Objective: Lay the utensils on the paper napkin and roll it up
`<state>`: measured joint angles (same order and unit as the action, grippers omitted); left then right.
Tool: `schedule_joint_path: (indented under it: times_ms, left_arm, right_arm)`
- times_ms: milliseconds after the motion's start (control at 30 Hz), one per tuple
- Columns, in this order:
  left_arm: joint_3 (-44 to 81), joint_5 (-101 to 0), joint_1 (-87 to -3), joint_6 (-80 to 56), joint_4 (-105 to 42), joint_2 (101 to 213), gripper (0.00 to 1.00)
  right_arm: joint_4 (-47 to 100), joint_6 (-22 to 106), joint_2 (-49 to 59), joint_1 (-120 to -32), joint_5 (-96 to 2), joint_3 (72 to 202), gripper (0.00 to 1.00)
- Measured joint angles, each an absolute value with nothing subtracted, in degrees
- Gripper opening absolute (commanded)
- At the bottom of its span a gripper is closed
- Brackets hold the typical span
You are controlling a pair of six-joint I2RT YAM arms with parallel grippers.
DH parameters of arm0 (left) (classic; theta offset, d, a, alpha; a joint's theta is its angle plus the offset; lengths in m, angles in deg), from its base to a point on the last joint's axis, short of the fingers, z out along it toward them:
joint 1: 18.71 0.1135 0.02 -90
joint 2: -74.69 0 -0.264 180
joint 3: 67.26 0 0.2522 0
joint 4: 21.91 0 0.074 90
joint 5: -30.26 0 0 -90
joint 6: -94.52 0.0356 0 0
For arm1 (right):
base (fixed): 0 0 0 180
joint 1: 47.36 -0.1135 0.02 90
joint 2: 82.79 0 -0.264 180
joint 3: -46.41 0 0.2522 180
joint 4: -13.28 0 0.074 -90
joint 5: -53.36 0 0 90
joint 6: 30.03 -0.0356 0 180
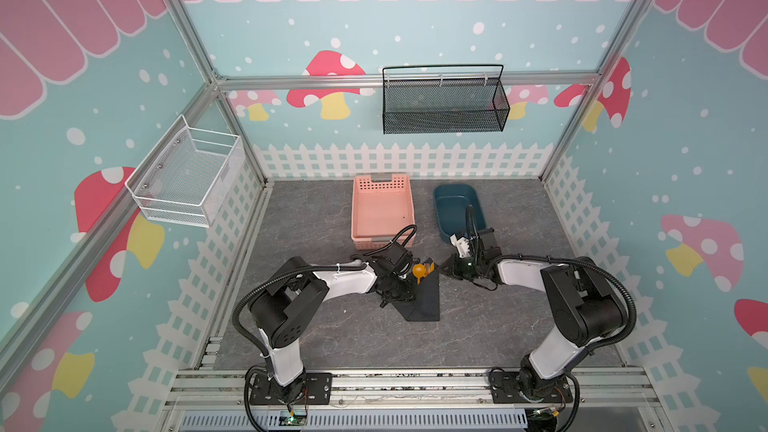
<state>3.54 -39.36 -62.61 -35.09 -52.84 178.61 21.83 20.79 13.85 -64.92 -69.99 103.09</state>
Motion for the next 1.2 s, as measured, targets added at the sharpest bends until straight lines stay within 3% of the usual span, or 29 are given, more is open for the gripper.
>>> schedule_joint_path:
  times_ms: [500,933,1200]
  left_arm:
    - [3.54,-39.3,-62.61,-35.09,-52.84,178.61,0.02]
    - [3.52,-39.43,-63.33,-35.33,-52.43,178.61,0.02]
    - [2.75,-40.21,-64.6,-35.9,-51.36,178.18,0.02]
  right_arm:
    - [20.11,21.19,18.4,-64.55,-69.88,104.1,0.01]
    - [27.32,20.77,2.0,-64.35,-67.82,102.28,0.01]
    - [29.77,17.41,-0.62,-71.89,-68.43,101.06,0.02]
